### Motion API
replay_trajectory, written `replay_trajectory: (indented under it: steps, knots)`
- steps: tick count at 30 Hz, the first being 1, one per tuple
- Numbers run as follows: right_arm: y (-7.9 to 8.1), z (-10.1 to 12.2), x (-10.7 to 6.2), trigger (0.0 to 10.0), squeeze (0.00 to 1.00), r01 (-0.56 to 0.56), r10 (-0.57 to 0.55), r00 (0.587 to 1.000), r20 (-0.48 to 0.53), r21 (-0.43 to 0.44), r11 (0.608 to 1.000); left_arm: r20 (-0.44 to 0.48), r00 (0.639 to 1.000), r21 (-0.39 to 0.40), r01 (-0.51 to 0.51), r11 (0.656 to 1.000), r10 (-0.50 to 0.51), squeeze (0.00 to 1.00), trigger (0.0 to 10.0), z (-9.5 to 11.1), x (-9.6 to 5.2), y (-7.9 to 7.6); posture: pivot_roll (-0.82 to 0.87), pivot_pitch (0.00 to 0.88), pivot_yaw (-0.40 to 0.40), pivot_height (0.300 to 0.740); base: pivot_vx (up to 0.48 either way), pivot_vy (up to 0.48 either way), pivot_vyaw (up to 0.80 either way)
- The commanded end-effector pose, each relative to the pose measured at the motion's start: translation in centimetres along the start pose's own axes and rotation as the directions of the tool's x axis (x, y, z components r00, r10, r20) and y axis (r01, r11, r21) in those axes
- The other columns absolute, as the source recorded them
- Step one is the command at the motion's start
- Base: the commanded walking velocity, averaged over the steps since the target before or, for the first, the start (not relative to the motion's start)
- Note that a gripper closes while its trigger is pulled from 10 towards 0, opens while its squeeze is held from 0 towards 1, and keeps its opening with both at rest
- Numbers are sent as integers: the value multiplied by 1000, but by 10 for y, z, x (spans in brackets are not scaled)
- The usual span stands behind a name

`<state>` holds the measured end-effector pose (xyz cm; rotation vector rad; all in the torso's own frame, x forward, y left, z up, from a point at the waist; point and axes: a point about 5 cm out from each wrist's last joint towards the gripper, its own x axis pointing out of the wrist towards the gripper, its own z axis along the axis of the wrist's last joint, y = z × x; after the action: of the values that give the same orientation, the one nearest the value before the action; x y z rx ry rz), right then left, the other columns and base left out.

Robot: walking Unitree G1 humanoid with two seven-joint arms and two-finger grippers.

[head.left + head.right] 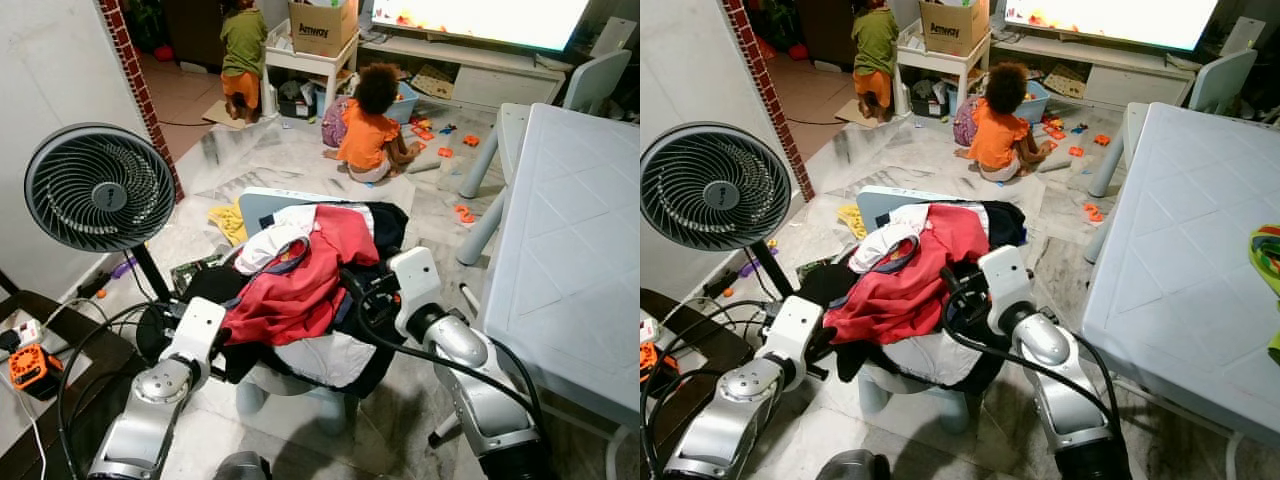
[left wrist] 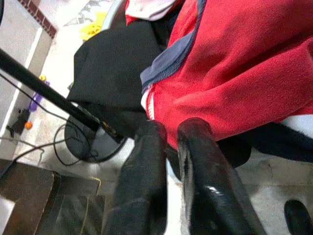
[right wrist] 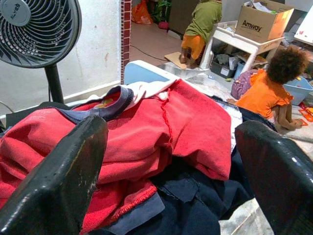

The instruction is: Hang hanger

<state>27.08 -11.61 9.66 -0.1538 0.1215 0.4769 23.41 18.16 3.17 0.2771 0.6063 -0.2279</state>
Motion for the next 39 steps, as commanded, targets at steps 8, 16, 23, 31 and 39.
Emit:
replay_trajectory:
  steps: [8,16,23,31,39]
  knots:
    - [-4,0,-1,10000,0,0,0,1000,-3,-10,1000,23,996,-129,-87,988,91,1000,10000,6,-1,17,65,0,-18,740,0,0,0]
    - [-10,2,-5,10000,0,-7,6,1000,-10,-38,999,39,997,-243,-62,968,73,871,10000,3,5,25,44,6,-53,740,0,0,0]
    - [-14,4,-13,10000,0,-19,18,1000,-24,-65,998,40,999,-283,32,959,-21,0,10000,0,16,18,6,19,-82,740,0,0,0]
    - [-22,4,-25,10000,0,-22,17,998,-54,-88,996,65,997,-320,57,946,-38,1000,10000,-3,18,23,-26,37,-106,740,0,0,0]
    - [-21,4,-32,10000,0,-46,38,996,-77,-103,994,87,996,-326,39,944,-11,1000,10000,-5,18,25,-43,51,-131,740,0,0,0]
